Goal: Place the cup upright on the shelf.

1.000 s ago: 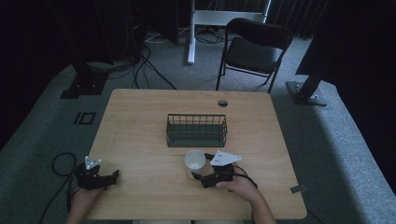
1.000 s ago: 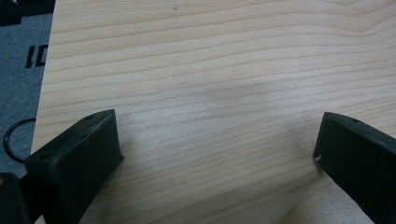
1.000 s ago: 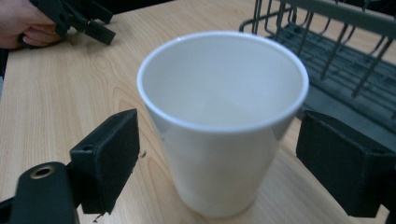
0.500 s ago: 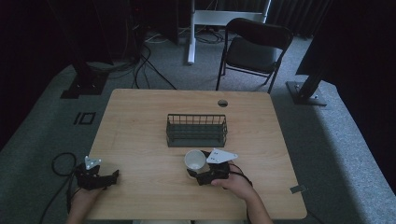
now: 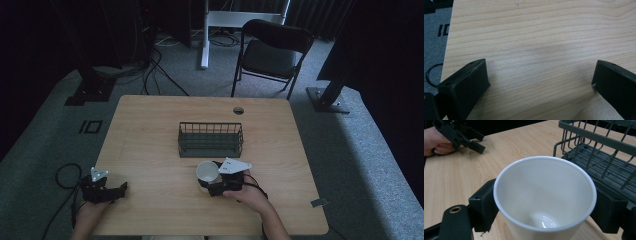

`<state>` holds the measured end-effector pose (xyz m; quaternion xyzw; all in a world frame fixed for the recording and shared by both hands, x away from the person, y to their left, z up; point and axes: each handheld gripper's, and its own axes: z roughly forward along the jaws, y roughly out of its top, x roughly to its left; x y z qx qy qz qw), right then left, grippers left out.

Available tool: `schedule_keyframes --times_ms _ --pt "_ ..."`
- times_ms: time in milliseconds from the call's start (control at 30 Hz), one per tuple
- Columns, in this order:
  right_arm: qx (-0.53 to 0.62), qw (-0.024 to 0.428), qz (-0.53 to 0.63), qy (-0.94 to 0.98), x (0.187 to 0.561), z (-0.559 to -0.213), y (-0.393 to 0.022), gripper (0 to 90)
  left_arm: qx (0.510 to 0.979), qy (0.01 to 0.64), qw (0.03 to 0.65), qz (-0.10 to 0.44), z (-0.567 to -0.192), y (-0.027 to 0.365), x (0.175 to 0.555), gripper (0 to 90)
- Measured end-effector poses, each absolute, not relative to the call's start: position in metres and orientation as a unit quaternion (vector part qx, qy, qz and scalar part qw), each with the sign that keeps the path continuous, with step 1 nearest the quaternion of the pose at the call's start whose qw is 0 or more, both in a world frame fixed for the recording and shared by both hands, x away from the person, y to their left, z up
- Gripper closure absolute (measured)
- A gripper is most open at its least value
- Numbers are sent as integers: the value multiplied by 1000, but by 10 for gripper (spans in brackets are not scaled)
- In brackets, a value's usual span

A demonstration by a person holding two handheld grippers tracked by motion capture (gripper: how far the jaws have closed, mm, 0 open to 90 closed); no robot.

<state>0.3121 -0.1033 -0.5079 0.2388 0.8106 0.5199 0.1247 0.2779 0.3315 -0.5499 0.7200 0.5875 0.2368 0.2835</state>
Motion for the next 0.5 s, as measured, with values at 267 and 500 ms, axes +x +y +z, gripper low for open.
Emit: schedule_keyframes --times_ms 267,500 --pt "229 131 523 811 316 -495 -96 191 720 588 284 237 -550 331 278 8" --pt "228 126 535 804 319 -482 -91 191 720 588 284 237 -550 331 278 8"
